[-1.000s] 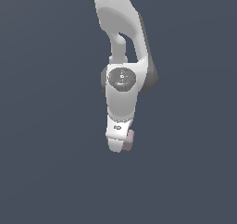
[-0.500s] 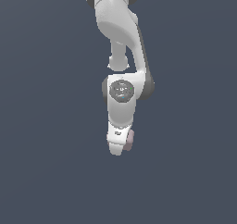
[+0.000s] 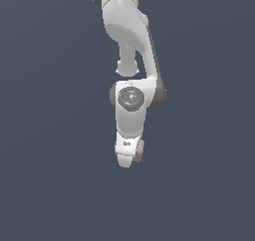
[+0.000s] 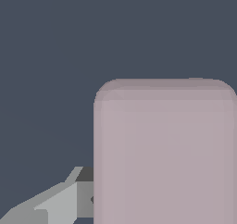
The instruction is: Pick up the object and move it to a goal position.
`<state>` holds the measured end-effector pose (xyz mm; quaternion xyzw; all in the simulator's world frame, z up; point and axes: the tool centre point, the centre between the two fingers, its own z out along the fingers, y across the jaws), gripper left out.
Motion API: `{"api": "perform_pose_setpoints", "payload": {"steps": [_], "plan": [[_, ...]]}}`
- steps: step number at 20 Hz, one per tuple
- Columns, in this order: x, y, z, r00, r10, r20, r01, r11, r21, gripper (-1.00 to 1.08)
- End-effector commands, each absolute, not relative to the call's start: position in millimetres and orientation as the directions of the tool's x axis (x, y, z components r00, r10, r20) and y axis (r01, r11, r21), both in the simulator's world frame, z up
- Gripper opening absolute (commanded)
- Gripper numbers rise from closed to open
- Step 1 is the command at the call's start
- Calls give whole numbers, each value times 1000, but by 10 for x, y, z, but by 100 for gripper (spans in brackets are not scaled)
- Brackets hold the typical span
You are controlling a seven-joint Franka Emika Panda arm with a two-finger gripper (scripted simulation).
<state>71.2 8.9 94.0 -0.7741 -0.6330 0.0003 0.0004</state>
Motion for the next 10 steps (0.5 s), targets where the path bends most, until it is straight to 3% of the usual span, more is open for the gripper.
{"api": "perform_pose_setpoints", "payload": {"steps": [1, 10], "plan": [[714, 89, 944, 198, 980, 0, 980, -198, 0, -100], [753, 154, 1033, 199, 980, 0, 980, -199, -1, -100]]}}
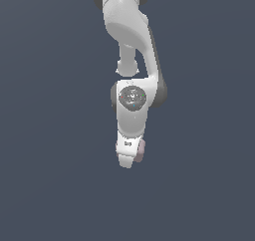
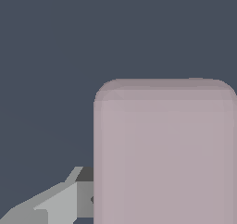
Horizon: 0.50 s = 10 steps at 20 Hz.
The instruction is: Pick up the object and move it to a goal position.
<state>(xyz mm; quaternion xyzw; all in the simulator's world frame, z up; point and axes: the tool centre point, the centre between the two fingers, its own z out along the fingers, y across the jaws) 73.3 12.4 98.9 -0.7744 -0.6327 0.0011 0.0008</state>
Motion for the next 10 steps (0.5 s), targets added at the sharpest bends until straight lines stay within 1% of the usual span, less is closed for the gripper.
{"api": "perform_pose_setpoints", "payload": {"steps": [1, 10], "plan": [[768, 177, 1065, 199, 980, 0, 980, -199, -1, -100], [981, 502, 1520, 199, 980, 1, 980, -199, -1, -100]]}}
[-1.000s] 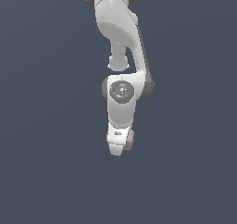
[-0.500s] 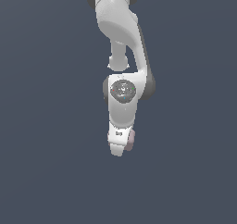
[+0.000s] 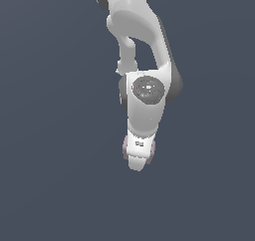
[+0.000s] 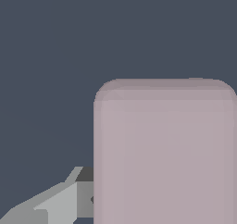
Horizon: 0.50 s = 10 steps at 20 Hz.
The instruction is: Pick up the object and move it to a goal position.
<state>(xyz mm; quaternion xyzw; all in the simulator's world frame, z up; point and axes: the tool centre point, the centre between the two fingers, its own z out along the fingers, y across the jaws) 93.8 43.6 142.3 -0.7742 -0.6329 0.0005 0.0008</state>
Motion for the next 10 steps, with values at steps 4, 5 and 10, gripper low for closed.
{"api": "perform_pose_setpoints", "payload": {"steps": [4, 5, 10], "plan": [[1103, 682, 1768, 199, 980, 1, 980, -199, -1, -100], [1134, 726, 1830, 199, 980, 1, 980, -199, -1, -100], [1270, 911, 2092, 199, 980, 1, 980, -199, -1, -100]]}}
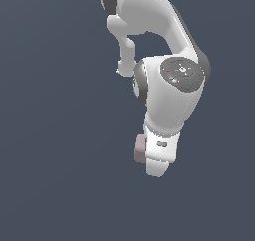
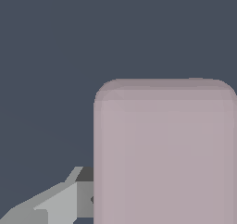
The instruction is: Pick up the object and move it to a goal position.
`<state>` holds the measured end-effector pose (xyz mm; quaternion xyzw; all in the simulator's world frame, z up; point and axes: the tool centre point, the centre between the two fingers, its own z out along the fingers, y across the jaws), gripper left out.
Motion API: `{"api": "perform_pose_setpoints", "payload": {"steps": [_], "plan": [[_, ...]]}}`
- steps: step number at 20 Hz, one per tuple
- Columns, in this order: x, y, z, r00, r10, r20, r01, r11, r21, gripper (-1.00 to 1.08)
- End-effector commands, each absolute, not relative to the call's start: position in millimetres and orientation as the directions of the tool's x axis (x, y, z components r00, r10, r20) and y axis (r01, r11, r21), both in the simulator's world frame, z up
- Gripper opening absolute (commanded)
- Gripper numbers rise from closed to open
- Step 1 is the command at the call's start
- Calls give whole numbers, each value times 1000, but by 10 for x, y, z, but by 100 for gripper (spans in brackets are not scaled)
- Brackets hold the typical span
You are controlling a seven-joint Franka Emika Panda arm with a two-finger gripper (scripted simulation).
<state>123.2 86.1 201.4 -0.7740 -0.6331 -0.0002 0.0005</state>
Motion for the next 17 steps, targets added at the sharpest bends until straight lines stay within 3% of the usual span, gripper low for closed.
{"api": "perform_pose_setpoints", "payload": {"steps": [1, 17], "plan": [[1291, 939, 2132, 199, 980, 1, 980, -199, -1, -100], [1434, 1118, 2379, 199, 980, 0, 980, -199, 0, -100]]}}
